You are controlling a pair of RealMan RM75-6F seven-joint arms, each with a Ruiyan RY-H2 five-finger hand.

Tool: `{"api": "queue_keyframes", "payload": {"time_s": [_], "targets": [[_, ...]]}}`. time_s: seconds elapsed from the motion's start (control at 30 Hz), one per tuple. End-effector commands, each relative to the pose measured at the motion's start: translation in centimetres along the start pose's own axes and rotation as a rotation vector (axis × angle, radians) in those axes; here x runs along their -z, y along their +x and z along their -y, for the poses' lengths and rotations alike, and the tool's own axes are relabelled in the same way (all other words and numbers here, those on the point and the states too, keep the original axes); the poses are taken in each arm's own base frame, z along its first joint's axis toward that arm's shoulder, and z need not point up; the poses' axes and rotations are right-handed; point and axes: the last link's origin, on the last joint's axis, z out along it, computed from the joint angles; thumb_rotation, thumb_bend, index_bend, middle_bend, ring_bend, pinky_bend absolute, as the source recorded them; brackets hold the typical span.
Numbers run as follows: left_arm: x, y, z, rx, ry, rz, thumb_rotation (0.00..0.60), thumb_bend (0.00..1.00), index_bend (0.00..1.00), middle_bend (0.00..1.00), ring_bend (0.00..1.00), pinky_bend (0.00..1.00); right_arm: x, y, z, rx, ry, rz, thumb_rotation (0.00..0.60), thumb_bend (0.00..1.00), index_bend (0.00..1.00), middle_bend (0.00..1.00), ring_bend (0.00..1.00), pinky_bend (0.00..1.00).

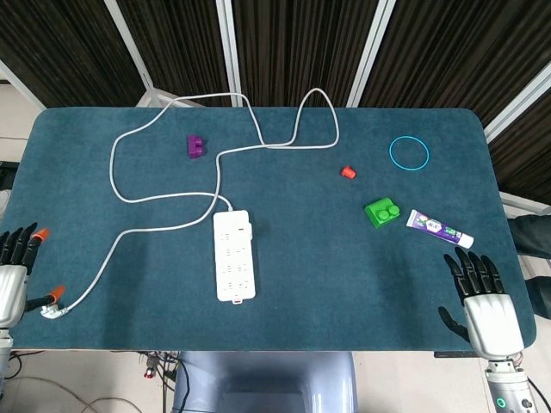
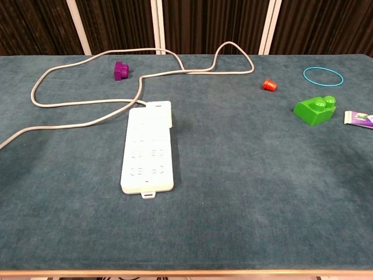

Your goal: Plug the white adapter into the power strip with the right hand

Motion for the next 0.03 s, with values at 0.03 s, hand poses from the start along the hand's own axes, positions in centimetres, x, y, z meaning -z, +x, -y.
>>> {"api": "queue_keyframes", "payload": {"time_s": [0.03], "targets": [[0.22, 0.13, -0.13, -0.002, -0.008, -0.005, 0.600, 0.10, 0.12, 0.00, 0.00, 0.00, -0.10, -0.10, -0.08, 0.018, -0.008, -0.007, 0.600, 0.31, 0.05, 0.03, 0.02, 0.08]]}}
